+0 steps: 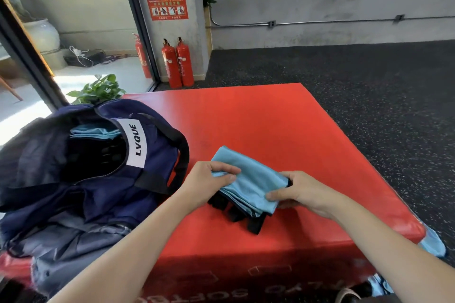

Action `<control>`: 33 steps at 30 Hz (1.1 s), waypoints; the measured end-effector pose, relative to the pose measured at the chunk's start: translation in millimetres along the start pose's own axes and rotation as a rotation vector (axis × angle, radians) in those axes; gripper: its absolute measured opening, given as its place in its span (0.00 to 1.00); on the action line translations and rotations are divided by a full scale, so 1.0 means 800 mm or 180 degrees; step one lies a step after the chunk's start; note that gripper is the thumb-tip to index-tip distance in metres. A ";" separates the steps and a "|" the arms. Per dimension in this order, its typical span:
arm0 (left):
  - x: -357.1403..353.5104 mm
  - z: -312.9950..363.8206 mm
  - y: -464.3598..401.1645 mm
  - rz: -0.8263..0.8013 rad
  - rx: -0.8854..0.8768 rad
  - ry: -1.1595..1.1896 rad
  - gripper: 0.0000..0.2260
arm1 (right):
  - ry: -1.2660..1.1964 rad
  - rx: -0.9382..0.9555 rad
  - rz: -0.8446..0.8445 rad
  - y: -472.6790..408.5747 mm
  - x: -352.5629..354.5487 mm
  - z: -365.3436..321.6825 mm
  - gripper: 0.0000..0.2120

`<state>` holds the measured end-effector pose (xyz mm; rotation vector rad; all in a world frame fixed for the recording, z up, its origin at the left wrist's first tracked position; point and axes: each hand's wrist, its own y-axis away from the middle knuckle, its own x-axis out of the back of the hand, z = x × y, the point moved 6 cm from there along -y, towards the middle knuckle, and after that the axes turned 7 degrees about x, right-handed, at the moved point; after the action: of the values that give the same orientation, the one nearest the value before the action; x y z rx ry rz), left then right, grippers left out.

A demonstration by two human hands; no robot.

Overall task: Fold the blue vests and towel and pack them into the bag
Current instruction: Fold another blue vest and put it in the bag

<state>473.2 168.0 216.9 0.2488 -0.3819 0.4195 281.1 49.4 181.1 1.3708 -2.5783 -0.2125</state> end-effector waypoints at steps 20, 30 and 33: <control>0.237 -0.068 0.200 0.2673 -0.0567 0.0399 0.18 | 0.0531 0.2230 0.0590 -0.036 -0.269 -0.189 0.11; 0.323 -0.104 0.227 0.3500 -0.0158 0.0717 0.18 | 0.1008 0.1832 0.0245 -0.124 -0.405 -0.248 0.18; 0.337 -0.107 0.212 0.3497 -0.0087 0.0639 0.19 | 0.0922 0.1618 0.0260 -0.149 -0.419 -0.250 0.18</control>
<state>652.5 438.3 276.6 -0.0576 -0.2986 1.5047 609.3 256.2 307.9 1.3118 -2.5204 0.6483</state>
